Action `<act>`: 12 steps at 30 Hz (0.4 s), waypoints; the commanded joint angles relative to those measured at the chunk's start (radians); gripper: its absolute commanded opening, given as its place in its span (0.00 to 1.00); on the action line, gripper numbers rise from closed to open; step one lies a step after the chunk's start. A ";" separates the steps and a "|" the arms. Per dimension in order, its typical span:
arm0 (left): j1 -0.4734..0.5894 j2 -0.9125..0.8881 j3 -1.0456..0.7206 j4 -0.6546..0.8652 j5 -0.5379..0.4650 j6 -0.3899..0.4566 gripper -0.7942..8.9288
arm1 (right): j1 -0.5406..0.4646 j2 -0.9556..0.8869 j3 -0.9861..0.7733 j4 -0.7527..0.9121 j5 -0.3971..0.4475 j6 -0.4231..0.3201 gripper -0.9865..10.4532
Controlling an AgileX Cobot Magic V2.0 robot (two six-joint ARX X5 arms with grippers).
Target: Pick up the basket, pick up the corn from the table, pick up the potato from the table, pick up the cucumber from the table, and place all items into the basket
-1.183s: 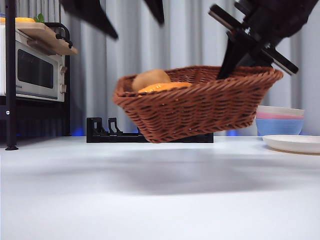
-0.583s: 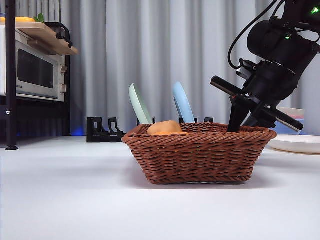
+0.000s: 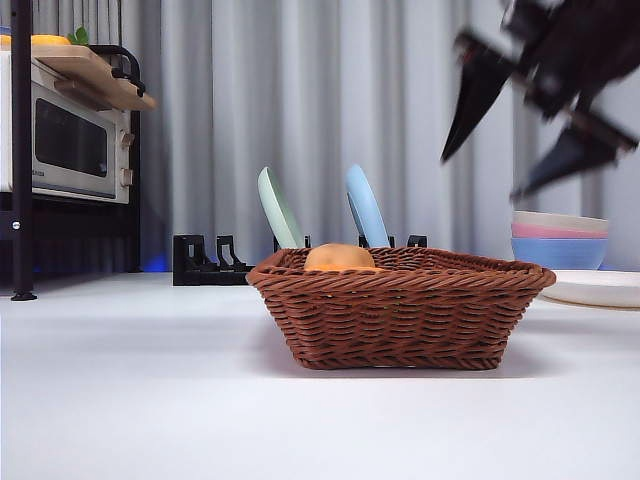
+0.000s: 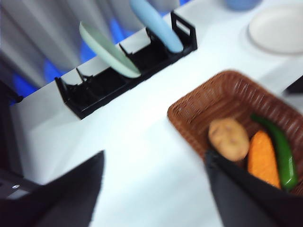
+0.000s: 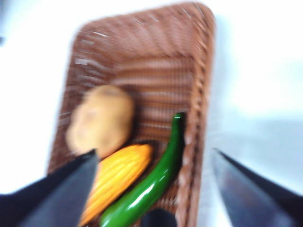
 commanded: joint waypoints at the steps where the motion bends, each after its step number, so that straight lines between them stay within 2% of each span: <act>1: 0.020 -0.002 -0.002 0.005 -0.003 0.040 0.07 | 0.001 -0.121 0.001 -0.037 0.006 -0.088 0.10; 2: 0.027 -0.004 -0.003 0.004 0.000 0.051 0.07 | 0.001 -0.163 0.001 -0.044 0.011 -0.122 0.07; 3: 0.035 -0.006 -0.005 -0.007 0.002 0.055 0.07 | 0.002 -0.212 0.000 -0.054 0.053 -0.156 0.07; 7: 0.054 -0.053 -0.062 -0.004 0.009 0.055 0.07 | 0.017 -0.327 -0.004 -0.066 0.211 -0.216 0.07; 12: 0.075 -0.233 -0.298 0.137 0.023 0.051 0.07 | 0.058 -0.497 -0.074 -0.014 0.270 -0.234 0.07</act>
